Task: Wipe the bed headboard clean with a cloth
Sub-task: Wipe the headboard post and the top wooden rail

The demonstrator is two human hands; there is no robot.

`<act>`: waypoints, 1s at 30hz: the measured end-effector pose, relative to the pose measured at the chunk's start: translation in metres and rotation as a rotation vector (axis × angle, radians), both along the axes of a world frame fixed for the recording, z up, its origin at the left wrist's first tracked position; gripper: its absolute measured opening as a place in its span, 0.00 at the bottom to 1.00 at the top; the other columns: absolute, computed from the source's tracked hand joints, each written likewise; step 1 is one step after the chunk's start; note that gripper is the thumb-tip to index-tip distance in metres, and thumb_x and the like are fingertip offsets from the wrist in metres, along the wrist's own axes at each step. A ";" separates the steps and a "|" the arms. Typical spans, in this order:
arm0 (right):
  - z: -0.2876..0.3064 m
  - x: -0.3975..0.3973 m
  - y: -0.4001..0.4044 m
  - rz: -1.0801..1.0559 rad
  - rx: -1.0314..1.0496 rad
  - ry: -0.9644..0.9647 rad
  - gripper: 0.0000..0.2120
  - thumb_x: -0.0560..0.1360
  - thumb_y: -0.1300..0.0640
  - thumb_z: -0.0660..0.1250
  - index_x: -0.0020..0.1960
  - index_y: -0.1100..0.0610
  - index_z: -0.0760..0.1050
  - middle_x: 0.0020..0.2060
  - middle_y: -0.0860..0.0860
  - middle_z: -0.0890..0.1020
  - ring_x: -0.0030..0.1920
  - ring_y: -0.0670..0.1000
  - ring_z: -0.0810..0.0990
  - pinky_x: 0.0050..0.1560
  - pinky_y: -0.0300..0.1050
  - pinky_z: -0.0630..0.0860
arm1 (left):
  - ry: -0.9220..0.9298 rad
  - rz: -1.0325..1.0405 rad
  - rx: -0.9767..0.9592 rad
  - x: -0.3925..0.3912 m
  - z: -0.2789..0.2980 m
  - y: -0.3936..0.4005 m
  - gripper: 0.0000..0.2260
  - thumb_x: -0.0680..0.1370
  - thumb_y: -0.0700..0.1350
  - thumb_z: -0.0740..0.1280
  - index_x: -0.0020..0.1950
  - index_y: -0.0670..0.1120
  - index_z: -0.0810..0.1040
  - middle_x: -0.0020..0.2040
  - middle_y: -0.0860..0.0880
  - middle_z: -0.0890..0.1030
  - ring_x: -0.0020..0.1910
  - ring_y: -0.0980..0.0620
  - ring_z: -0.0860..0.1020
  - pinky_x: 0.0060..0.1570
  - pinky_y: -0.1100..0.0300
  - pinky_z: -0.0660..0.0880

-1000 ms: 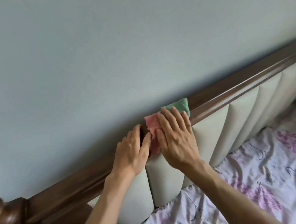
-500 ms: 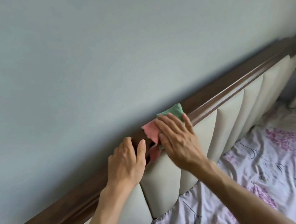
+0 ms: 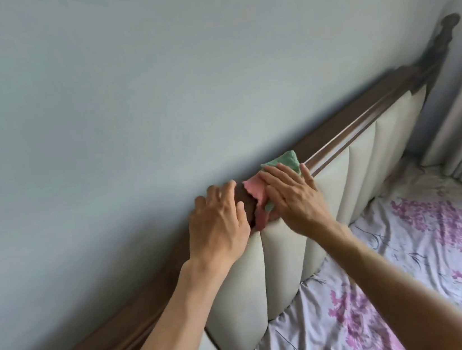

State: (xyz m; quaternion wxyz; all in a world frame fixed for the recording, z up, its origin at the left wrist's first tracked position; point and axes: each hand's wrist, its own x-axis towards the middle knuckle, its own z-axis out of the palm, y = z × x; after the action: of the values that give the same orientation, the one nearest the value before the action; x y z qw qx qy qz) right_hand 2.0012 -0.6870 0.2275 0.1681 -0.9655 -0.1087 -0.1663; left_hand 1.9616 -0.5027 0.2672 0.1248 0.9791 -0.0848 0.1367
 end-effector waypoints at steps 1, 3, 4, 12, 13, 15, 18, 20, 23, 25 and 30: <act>0.004 0.012 -0.015 -0.067 0.008 0.017 0.21 0.85 0.49 0.49 0.76 0.45 0.65 0.76 0.41 0.64 0.79 0.44 0.55 0.79 0.50 0.41 | 0.011 0.032 0.029 0.004 0.001 -0.003 0.18 0.82 0.51 0.56 0.71 0.49 0.66 0.61 0.44 0.74 0.56 0.41 0.74 0.52 0.48 0.72; 0.003 0.027 -0.027 -0.142 0.038 0.004 0.21 0.85 0.49 0.48 0.76 0.46 0.65 0.77 0.43 0.64 0.79 0.45 0.55 0.79 0.49 0.42 | 0.058 0.033 0.062 0.017 0.002 -0.013 0.17 0.83 0.52 0.54 0.70 0.47 0.65 0.62 0.44 0.74 0.58 0.41 0.73 0.54 0.48 0.71; 0.001 0.026 -0.024 -0.144 0.057 -0.011 0.22 0.84 0.48 0.47 0.76 0.48 0.65 0.77 0.44 0.65 0.79 0.47 0.56 0.79 0.48 0.43 | 0.095 0.003 0.058 0.026 0.002 -0.022 0.17 0.83 0.51 0.54 0.70 0.46 0.65 0.63 0.43 0.74 0.60 0.41 0.73 0.56 0.47 0.71; -0.005 0.059 -0.088 0.031 0.037 -0.054 0.22 0.83 0.46 0.48 0.74 0.45 0.69 0.74 0.41 0.69 0.77 0.45 0.61 0.79 0.51 0.41 | 0.166 0.055 0.063 0.058 -0.013 -0.057 0.19 0.82 0.53 0.48 0.65 0.47 0.71 0.60 0.41 0.78 0.58 0.38 0.75 0.56 0.48 0.71; -0.004 0.072 -0.105 -0.035 0.063 -0.034 0.21 0.84 0.48 0.49 0.74 0.46 0.68 0.75 0.42 0.68 0.78 0.45 0.59 0.79 0.51 0.40 | 0.168 0.072 0.059 0.059 -0.014 -0.058 0.19 0.82 0.54 0.47 0.64 0.49 0.71 0.60 0.43 0.79 0.57 0.38 0.75 0.56 0.48 0.71; -0.004 0.081 -0.114 -0.114 0.060 -0.038 0.21 0.84 0.49 0.51 0.75 0.50 0.68 0.75 0.47 0.68 0.78 0.50 0.60 0.79 0.52 0.42 | 0.177 0.112 0.043 0.061 -0.012 -0.063 0.19 0.82 0.55 0.47 0.61 0.50 0.72 0.58 0.44 0.80 0.56 0.40 0.76 0.54 0.49 0.72; -0.001 0.057 -0.084 -0.018 0.014 -0.055 0.25 0.82 0.47 0.50 0.73 0.54 0.70 0.74 0.51 0.71 0.76 0.55 0.64 0.79 0.54 0.49 | 0.175 0.152 0.091 0.065 -0.009 -0.069 0.20 0.82 0.58 0.45 0.54 0.50 0.72 0.53 0.46 0.81 0.53 0.41 0.76 0.48 0.50 0.70; -0.004 0.041 -0.073 0.108 0.003 -0.044 0.25 0.82 0.47 0.49 0.74 0.53 0.70 0.73 0.50 0.71 0.76 0.54 0.64 0.79 0.54 0.52 | 0.165 0.152 0.091 0.064 -0.008 -0.069 0.21 0.82 0.59 0.44 0.54 0.50 0.72 0.52 0.46 0.81 0.52 0.41 0.77 0.48 0.50 0.71; 0.002 0.058 -0.094 0.111 -0.006 -0.017 0.21 0.84 0.48 0.51 0.74 0.48 0.69 0.74 0.45 0.70 0.77 0.48 0.63 0.79 0.52 0.49 | 0.168 0.153 0.062 0.064 -0.010 -0.067 0.20 0.82 0.58 0.45 0.53 0.50 0.73 0.51 0.46 0.81 0.52 0.41 0.78 0.48 0.50 0.72; 0.009 0.079 -0.114 0.010 -0.016 0.044 0.20 0.84 0.50 0.52 0.75 0.46 0.67 0.76 0.43 0.67 0.78 0.47 0.59 0.78 0.52 0.45 | 0.151 0.146 0.071 0.066 -0.009 -0.066 0.19 0.83 0.57 0.46 0.51 0.50 0.73 0.49 0.46 0.82 0.50 0.41 0.78 0.47 0.50 0.72; 0.013 0.074 -0.108 -0.031 -0.093 0.109 0.25 0.83 0.50 0.53 0.79 0.52 0.60 0.79 0.49 0.59 0.80 0.54 0.52 0.78 0.53 0.42 | 0.172 0.135 0.103 0.062 -0.004 -0.070 0.18 0.84 0.54 0.47 0.51 0.49 0.73 0.51 0.47 0.81 0.51 0.42 0.77 0.47 0.50 0.74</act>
State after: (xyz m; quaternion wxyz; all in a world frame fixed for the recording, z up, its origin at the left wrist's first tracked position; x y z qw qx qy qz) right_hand 2.0750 -0.7953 0.2410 0.1261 -0.9815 -0.0921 -0.1111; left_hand 2.0241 -0.5730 0.2631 0.0714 0.9958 -0.0146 0.0559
